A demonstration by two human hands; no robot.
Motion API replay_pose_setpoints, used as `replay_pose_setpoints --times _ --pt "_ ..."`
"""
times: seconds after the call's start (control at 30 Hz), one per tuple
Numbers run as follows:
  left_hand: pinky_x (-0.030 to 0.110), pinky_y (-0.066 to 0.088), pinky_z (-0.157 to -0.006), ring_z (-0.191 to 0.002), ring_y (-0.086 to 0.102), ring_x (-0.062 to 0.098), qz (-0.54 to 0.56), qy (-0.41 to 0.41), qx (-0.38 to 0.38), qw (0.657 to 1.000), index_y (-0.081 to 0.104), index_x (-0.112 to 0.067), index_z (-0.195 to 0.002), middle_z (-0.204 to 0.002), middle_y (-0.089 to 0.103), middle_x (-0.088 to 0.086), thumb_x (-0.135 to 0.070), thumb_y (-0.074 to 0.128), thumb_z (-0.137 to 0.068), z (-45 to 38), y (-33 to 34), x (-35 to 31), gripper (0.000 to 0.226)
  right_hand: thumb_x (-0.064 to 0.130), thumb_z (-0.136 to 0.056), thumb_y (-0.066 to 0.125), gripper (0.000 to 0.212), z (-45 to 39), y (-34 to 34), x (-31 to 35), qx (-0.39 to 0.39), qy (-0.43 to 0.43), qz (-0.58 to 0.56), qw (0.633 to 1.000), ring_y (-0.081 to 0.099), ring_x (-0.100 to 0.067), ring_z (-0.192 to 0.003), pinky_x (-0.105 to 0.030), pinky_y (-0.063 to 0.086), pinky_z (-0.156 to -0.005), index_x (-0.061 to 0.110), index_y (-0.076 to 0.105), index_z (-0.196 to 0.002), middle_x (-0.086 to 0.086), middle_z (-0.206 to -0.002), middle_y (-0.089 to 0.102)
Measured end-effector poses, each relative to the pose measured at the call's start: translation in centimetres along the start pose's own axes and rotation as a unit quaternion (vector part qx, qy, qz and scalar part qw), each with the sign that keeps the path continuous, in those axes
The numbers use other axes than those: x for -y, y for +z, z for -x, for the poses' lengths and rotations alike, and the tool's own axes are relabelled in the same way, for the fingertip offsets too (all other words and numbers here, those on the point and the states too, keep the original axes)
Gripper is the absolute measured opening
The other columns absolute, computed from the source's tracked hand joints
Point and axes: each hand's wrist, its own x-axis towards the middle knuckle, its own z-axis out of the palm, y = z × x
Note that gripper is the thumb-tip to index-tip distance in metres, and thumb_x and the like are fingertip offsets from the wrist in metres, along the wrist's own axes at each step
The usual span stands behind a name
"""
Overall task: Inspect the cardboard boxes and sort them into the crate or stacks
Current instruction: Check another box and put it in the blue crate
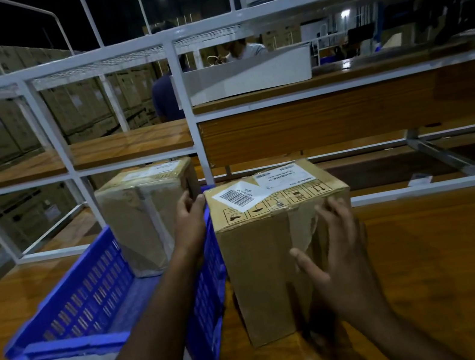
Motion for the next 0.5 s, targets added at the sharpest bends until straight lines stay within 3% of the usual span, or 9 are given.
replay_pose_setpoints --times 0.07,0.17,0.33,0.4,0.47,0.5 --pt "0.033 0.052 -0.090 -0.113 0.065 0.019 0.005 -0.040 0.043 0.998 0.035 -0.018 -0.155 -0.136 0.062 0.007 -0.044 0.045 -0.106 -1.0 0.4 1.0 0.057 0.068 -0.079 0.052 0.077 0.9 0.5 0.4 0.003 0.024 -0.042 0.999 0.022 -0.006 -0.137 -0.034 0.039 -0.105 0.029 0.034 -0.143 0.008 -0.151 0.023" --pt "0.038 0.056 -0.090 -0.105 0.072 0.021 0.032 -0.042 0.093 0.994 0.060 -0.015 -0.136 -0.112 0.076 0.008 -0.053 0.035 -0.106 -0.7 1.1 1.3 0.055 0.075 -0.076 0.046 0.082 1.2 0.7 0.7 0.030 0.049 -0.067 0.996 0.021 0.002 -0.132 -0.026 0.038 -0.101 0.033 0.032 -0.145 0.012 -0.150 0.022" --pt "0.045 0.052 -0.097 -0.110 0.068 0.021 0.030 -0.007 0.037 0.999 0.064 -0.024 -0.124 -0.115 0.073 0.004 -0.081 0.039 -0.088 2.1 0.8 1.3 0.072 0.095 -0.066 0.041 0.110 -0.1 -0.4 1.0 0.090 0.102 -0.112 0.984 0.016 -0.009 -0.147 -0.044 0.033 -0.114 0.037 0.012 -0.155 0.020 -0.162 0.003" --pt "0.042 0.051 -0.087 -0.099 0.066 0.018 0.021 0.014 0.001 1.000 0.065 -0.018 -0.108 -0.100 0.071 0.001 -0.082 0.041 -0.084 4.1 0.7 1.2 0.072 0.098 -0.063 0.040 0.111 -1.2 -1.3 0.9 0.108 0.121 -0.187 0.969 0.026 -0.009 -0.146 -0.048 0.040 -0.111 0.043 0.013 -0.155 0.018 -0.163 0.012" --pt "0.039 0.041 -0.072 -0.074 0.054 0.018 0.017 0.054 -0.039 0.998 0.055 -0.016 -0.080 -0.072 0.055 -0.001 -0.069 0.042 -0.094 6.5 0.7 1.0 0.056 0.089 -0.070 0.042 0.087 -2.7 -2.6 0.6 0.119 0.111 -0.269 0.949 0.044 0.004 -0.131 -0.031 0.052 -0.096 0.050 0.030 -0.147 0.021 -0.153 0.033" --pt "0.040 0.038 -0.070 -0.069 0.049 0.020 0.022 0.068 -0.045 0.996 0.051 -0.016 -0.074 -0.068 0.049 0.001 -0.062 0.042 -0.097 7.7 0.7 0.8 0.052 0.084 -0.074 0.040 0.078 -3.6 -3.4 0.3 0.117 0.099 -0.273 0.950 0.047 0.009 -0.125 -0.021 0.050 -0.090 0.049 0.036 -0.143 0.025 -0.147 0.037"
